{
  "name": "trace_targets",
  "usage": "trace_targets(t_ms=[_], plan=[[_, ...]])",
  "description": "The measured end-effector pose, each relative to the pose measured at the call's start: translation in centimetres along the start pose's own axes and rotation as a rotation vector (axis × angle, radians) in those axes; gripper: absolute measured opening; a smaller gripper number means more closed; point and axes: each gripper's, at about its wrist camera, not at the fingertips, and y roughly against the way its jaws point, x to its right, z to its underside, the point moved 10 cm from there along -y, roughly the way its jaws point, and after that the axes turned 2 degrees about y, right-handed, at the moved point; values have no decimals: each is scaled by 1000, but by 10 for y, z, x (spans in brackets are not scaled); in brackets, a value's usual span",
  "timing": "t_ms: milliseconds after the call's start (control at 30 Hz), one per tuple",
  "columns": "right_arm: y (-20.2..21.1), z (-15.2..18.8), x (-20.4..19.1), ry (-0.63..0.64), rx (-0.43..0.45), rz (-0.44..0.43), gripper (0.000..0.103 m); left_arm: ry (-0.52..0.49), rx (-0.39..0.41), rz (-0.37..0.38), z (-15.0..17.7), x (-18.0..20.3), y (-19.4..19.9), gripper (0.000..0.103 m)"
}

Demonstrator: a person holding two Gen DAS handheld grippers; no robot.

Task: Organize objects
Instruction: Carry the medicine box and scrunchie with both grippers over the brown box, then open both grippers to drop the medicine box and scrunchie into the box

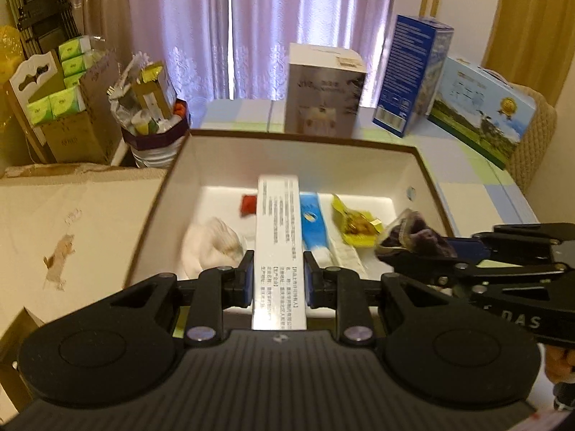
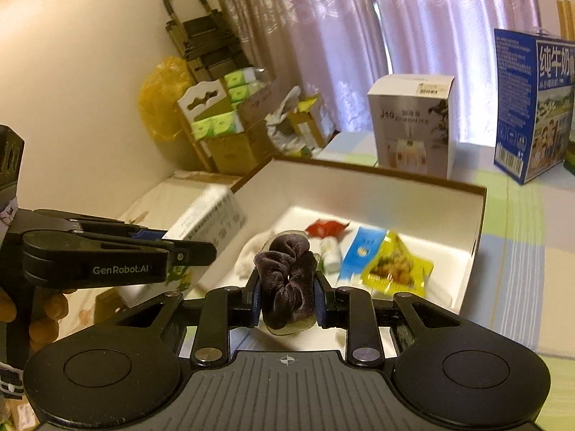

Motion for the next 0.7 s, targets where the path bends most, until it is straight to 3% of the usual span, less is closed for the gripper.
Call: trace_targets(t_ms=[233,700], plan=[[-29,-15,13,-10,-19,38,25,-13,-27,-27,-17,-20,-36,21],[-68,-6,28,-40,-88,76,25,-12,-67,-17,-25,-36,-80,21]])
